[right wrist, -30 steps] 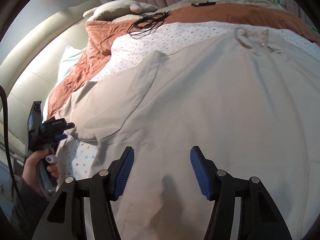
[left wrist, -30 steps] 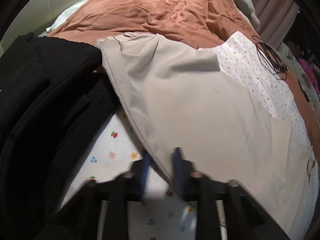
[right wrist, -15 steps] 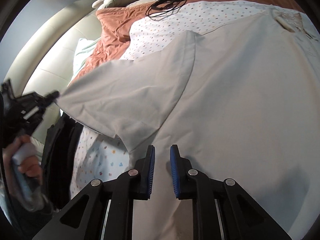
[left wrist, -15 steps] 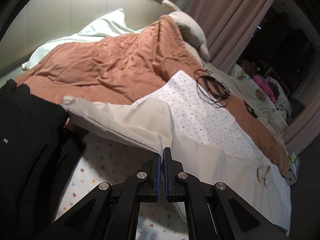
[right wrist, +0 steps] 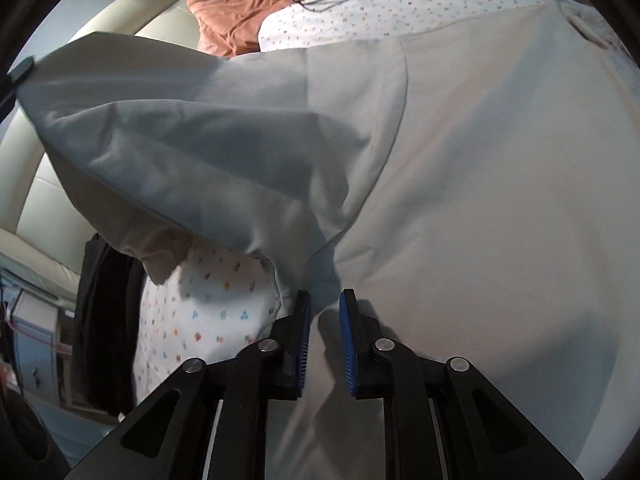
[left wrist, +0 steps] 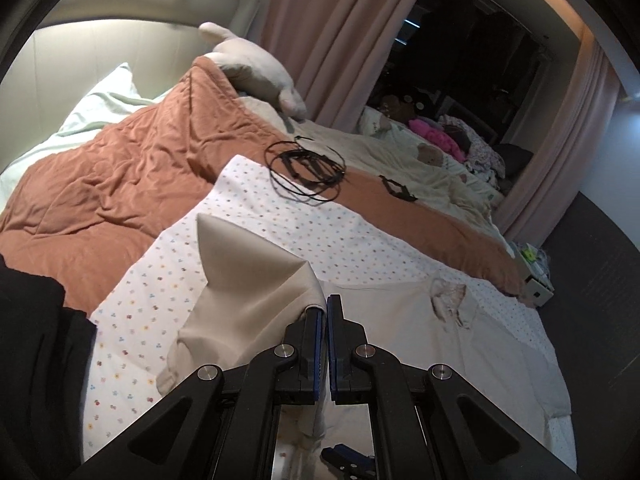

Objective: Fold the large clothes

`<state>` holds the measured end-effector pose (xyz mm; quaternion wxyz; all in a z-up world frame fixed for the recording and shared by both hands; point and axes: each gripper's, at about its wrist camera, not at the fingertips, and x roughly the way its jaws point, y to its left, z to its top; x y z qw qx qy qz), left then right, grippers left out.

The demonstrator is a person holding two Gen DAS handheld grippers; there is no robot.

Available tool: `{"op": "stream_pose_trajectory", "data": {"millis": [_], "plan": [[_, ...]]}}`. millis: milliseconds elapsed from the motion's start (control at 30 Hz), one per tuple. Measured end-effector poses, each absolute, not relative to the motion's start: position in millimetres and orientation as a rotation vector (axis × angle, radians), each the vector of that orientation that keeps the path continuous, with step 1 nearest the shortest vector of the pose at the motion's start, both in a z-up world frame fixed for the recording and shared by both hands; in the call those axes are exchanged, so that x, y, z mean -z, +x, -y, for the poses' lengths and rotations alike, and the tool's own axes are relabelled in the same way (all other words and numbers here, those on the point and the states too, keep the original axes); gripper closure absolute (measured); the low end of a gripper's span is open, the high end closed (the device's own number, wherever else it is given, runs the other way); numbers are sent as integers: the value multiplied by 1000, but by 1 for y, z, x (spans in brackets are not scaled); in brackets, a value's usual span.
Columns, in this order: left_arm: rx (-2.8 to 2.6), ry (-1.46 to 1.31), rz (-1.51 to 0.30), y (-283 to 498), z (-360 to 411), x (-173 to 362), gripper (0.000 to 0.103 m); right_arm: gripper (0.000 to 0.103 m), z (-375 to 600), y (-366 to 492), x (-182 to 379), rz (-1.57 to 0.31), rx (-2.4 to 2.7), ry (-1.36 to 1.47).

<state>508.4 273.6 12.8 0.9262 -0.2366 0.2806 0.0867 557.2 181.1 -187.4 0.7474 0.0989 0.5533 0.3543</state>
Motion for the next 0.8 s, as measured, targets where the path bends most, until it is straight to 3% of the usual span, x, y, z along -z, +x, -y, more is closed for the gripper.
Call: {"op": "stream_pose_trajectory", "data": {"millis": [67, 100, 467, 733, 800], "plan": [[-147, -473, -572, 511, -262, -17, 101, 69, -159, 554, 179, -1187, -750, 240], [-131, -470, -572, 513, -255, -19, 101, 68, -150, 554, 176, -1180, -745, 253], [34, -429, -632, 525, -174, -7, 101, 68, -40, 524, 153, -1098, -629, 356], [145, -436, -781, 546, -114, 32, 100, 68, 12, 510, 144, -1073, -557, 383], [196, -463, -839, 549, -105, 44, 84, 68, 22, 508, 143, -1073, -539, 387]]}}
